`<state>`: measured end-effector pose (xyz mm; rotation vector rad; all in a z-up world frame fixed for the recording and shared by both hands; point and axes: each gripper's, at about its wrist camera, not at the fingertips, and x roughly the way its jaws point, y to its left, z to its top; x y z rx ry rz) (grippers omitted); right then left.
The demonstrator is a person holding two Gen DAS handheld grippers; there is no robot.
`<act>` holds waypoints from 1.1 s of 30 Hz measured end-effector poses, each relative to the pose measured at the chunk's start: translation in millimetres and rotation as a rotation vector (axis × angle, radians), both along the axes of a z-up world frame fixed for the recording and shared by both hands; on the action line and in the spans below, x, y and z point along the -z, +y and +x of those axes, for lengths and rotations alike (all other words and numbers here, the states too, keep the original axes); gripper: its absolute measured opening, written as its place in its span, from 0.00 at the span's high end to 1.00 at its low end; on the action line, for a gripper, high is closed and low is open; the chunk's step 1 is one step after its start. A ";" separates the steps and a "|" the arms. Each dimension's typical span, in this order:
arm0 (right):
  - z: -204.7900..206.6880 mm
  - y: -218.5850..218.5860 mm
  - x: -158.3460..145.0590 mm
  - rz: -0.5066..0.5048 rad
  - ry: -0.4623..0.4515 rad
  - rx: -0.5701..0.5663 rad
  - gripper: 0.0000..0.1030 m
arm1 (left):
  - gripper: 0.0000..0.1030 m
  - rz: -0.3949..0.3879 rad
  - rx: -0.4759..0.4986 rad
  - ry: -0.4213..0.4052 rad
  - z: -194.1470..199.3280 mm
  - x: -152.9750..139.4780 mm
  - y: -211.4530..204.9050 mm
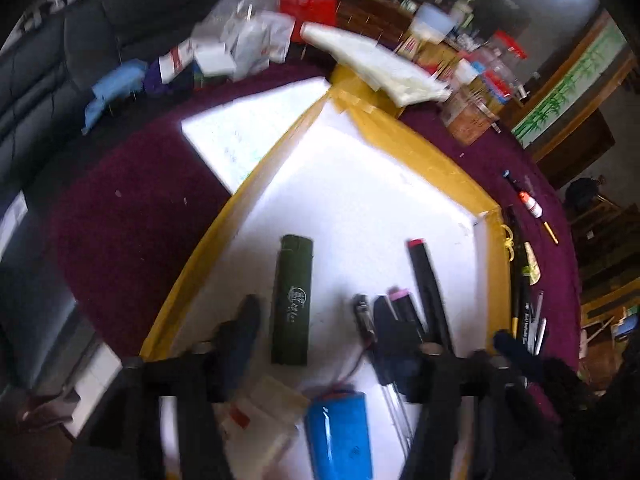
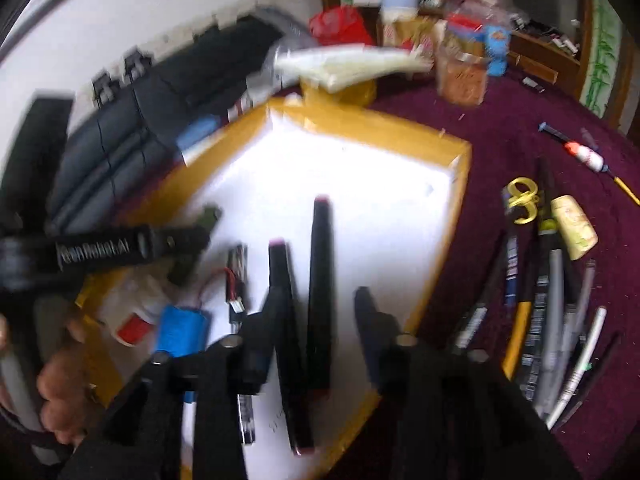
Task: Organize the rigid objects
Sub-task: 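Carry lighter and red-capped marker into the tray and open both tools, then move both tools back to the pile of pens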
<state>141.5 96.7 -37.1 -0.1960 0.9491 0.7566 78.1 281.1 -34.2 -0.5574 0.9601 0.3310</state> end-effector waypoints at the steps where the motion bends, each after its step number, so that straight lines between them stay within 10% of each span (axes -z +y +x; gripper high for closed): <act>1: -1.7 -11.9 -8.3 0.033 -0.008 0.010 0.61 | 0.37 0.019 0.006 -0.019 -4.1 -6.5 -6.3; 10: -15.3 -134.5 -29.7 0.192 0.003 0.166 0.59 | 0.28 0.003 0.209 -0.271 -48.0 -51.1 -108.9; 22: 33.1 -227.7 29.1 0.062 0.235 0.511 0.67 | 0.28 0.039 0.375 -0.234 -49.3 -44.5 -193.6; 33: 71.0 -208.1 36.0 -0.035 0.174 0.574 0.67 | 0.28 0.027 0.362 -0.212 -57.6 -32.1 -190.9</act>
